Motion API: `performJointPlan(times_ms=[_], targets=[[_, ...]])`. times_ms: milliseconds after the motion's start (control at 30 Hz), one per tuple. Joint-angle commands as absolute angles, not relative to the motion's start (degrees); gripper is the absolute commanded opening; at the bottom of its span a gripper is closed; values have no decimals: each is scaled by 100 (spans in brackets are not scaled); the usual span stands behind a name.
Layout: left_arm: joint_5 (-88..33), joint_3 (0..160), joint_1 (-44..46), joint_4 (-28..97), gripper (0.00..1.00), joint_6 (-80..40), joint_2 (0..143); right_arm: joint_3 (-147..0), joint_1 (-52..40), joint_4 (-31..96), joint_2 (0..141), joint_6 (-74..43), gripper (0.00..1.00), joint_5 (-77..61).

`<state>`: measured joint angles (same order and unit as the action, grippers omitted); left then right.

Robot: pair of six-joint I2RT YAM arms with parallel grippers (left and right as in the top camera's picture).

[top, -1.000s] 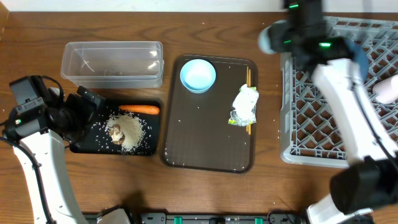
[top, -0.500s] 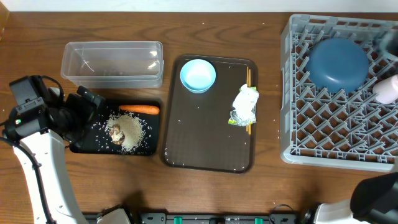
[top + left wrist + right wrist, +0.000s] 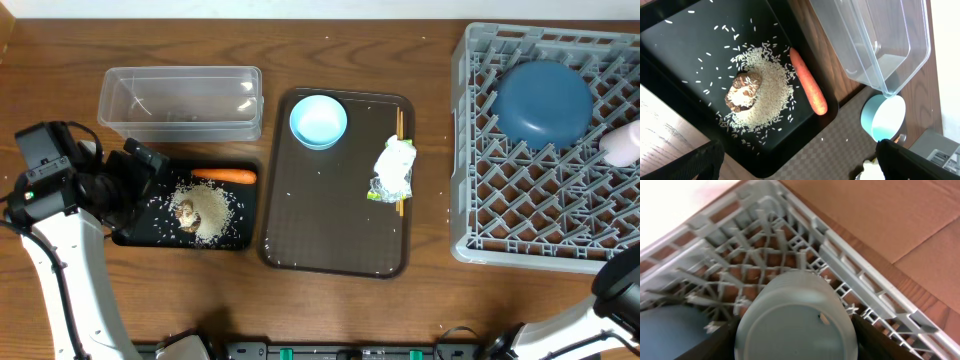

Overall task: Sort waste into correct bins and load items into the dishwasher rack
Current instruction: 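Carry the light-blue cup right into the dish rack and release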

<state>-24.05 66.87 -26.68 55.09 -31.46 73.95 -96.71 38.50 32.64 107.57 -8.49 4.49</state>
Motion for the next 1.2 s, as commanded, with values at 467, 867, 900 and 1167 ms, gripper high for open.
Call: performJointPlan(times_ms=[467, 867, 900, 1167], targets=[[-2440, 6742, -2698, 5518, 98, -3070, 7397, -9749, 4604, 2939, 11128, -1068, 73, -200], [-2440, 6742, -2698, 5518, 98, -3070, 7397, -9749, 4534, 3048, 11010, -1066, 83, -1020], [-2440, 6742, -2698, 5518, 98, -3070, 7397, -9751, 4508, 3061, 10923, -1066, 85, -1125], [-2440, 6742, -2698, 5518, 98, -3068, 7397, -9749, 3898, 3065, 9821, -1214, 89, -2178]])
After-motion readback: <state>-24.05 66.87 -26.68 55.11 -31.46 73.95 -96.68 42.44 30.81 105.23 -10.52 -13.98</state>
